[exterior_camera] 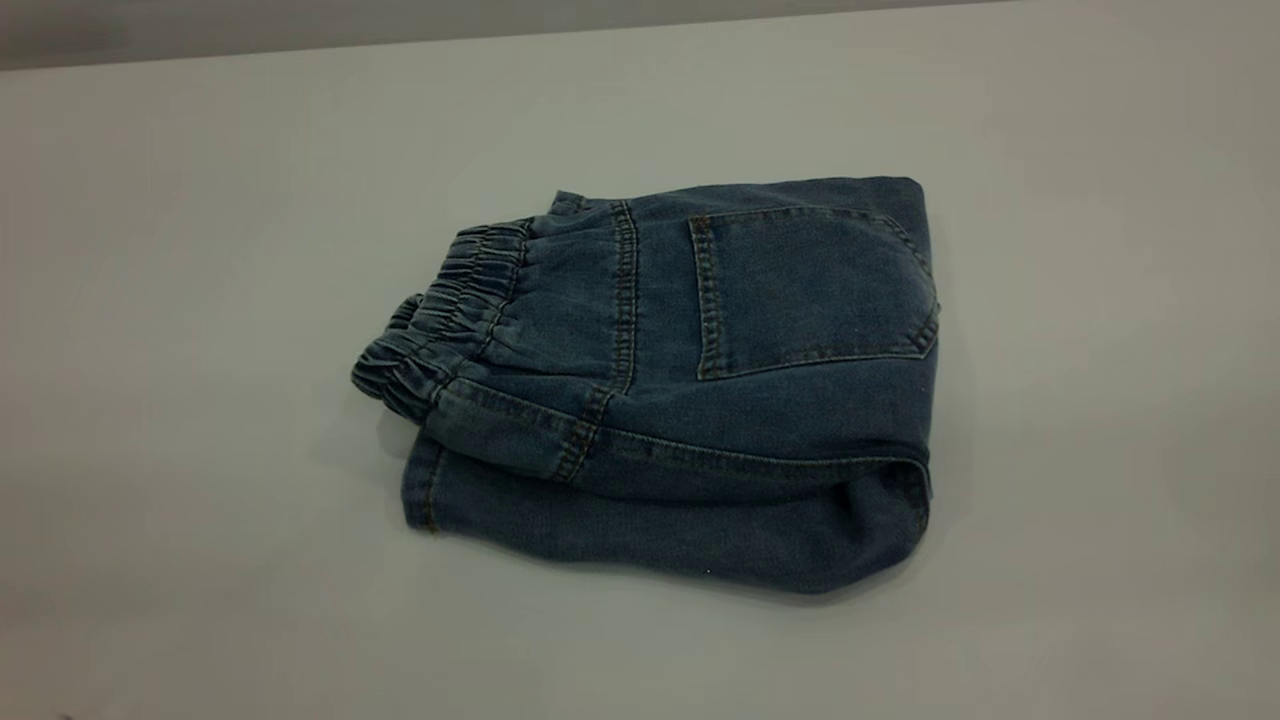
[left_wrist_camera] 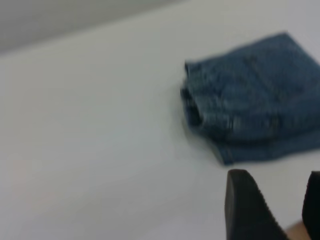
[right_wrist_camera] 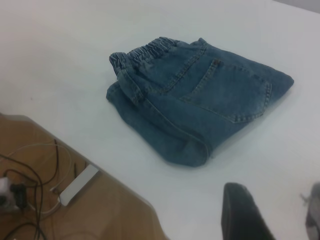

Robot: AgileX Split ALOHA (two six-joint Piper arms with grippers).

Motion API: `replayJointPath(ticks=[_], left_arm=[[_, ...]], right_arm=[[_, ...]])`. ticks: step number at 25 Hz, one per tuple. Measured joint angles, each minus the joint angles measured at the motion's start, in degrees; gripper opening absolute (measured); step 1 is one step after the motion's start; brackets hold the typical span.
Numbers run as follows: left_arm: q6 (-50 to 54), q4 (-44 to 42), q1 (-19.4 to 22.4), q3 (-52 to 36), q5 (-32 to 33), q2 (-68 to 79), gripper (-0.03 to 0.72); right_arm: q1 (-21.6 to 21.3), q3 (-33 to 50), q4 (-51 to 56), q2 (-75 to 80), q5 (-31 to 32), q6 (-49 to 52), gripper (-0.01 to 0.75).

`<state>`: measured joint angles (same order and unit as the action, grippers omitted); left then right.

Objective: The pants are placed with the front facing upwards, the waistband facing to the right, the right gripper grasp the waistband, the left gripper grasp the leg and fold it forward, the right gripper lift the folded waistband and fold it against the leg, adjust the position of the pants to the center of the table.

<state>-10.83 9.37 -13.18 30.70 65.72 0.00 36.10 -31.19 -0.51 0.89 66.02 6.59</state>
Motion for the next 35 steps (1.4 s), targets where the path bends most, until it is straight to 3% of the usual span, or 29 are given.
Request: replayJointPath(ticks=[15, 18, 27, 31, 35], left_arm=[[1.26, 0.03, 0.0, -1.73, -3.59, 0.0, 0.288], [1.26, 0.03, 0.0, -1.73, -3.59, 0.0, 0.288], [1.26, 0.03, 0.0, -1.68, -3.54, 0.0, 0.288], [1.26, 0.09, 0.89, -1.68, -3.54, 0.0, 0.288], [1.26, 0.09, 6.11, -1.68, -3.54, 0.0, 0.288]], right_arm=[[-0.63, 0.0, 0.51, -0.18, 0.04, -0.05, 0.239], [-4.89, 0.0, 0.51, -0.18, 0.04, -0.05, 0.239], [-26.19, 0.0, 0.51, -0.93, 0.07, 0.01, 0.239], [-28.78, -0.08, 0.51, -0.93, 0.52, -0.02, 0.239], [-28.78, -0.08, 0.51, -0.89, 0.52, -0.05, 0.239]])
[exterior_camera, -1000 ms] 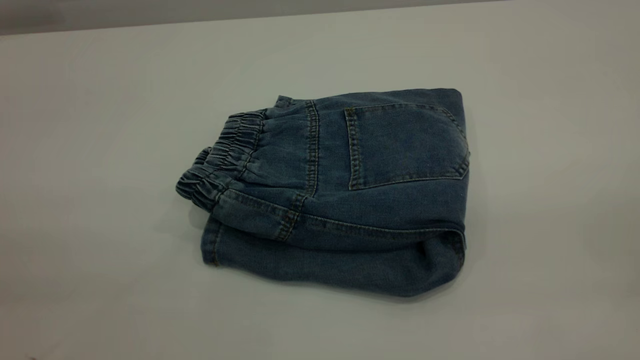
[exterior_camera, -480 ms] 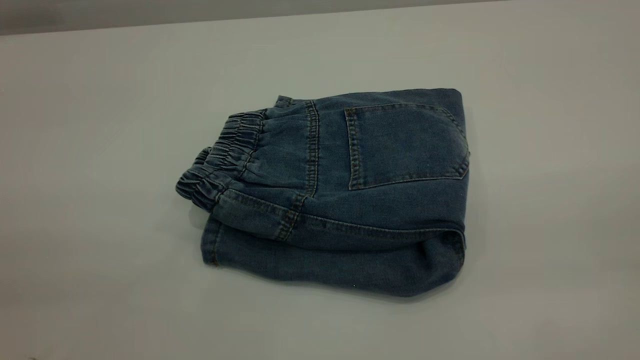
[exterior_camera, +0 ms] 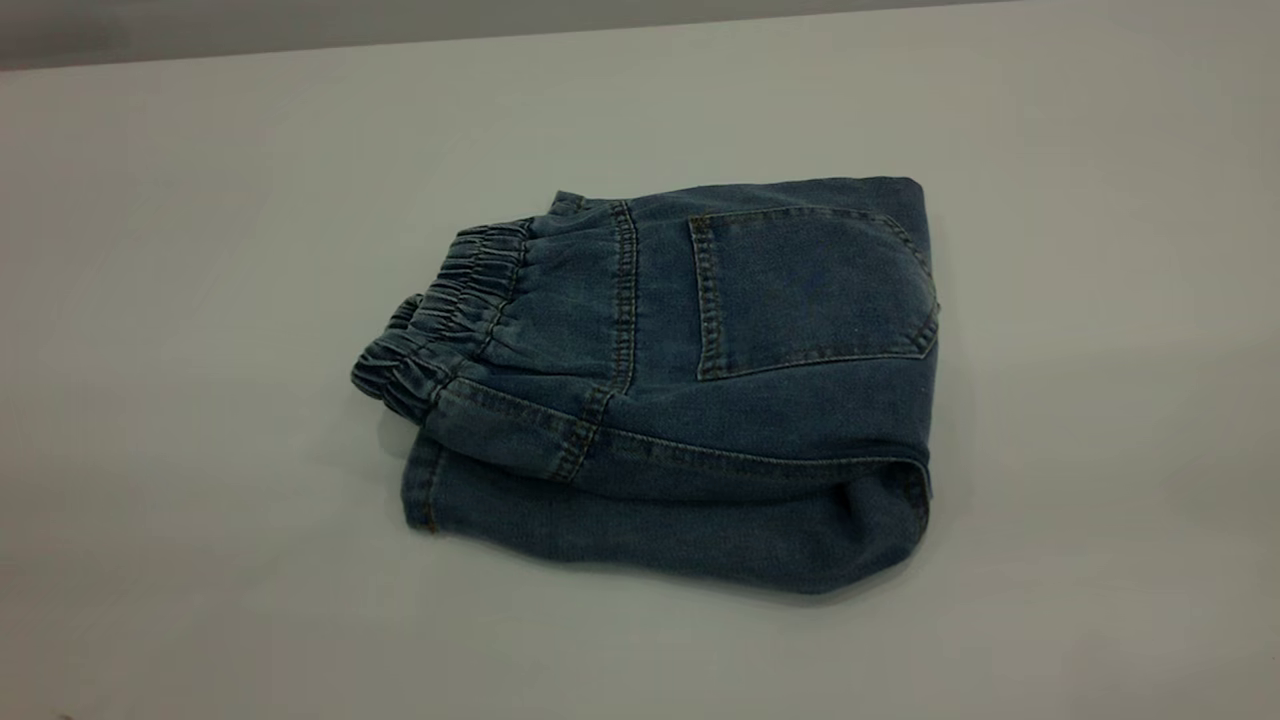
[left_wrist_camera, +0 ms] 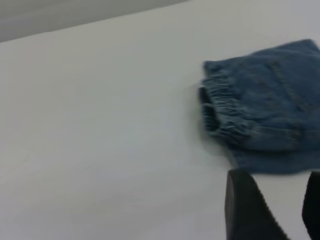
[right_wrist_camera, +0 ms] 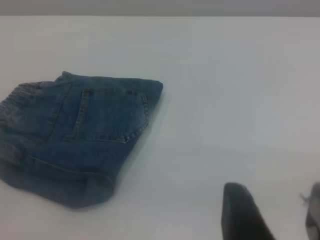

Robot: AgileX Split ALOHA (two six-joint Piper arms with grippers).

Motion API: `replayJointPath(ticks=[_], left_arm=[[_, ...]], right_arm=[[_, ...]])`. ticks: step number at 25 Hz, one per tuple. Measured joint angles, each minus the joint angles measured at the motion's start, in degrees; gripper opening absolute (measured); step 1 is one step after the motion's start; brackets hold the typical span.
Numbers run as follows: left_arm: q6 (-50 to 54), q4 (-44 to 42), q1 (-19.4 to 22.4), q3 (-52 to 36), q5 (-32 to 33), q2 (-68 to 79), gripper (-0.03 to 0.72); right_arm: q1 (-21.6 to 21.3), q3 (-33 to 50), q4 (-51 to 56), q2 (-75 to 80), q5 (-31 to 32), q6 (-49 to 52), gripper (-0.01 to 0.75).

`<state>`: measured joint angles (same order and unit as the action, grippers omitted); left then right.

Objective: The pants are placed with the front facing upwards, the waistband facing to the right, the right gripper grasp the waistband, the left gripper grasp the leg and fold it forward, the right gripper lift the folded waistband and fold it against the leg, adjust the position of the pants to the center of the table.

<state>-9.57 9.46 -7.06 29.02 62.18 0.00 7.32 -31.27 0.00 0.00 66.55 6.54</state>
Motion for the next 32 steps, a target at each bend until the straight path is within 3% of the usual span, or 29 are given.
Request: replayJointPath(ticks=[3, 6, 32], left_arm=[[0.0, 0.0, 5.74, 0.0, 0.0, 0.0, 0.288], [0.0, 0.0, 8.75, 0.0, 0.0, 0.0, 0.288], [0.0, -0.06, 7.49, 0.0, 0.02, 0.0, 0.288]], right_arm=[[0.0, 0.0, 0.0, 0.0, 0.0, 0.0, 0.239], [0.05, 0.0, 0.0, 0.0, 0.0, 0.0, 0.239], [0.05, 0.0, 0.0, 0.0, 0.0, 0.05, 0.239]])
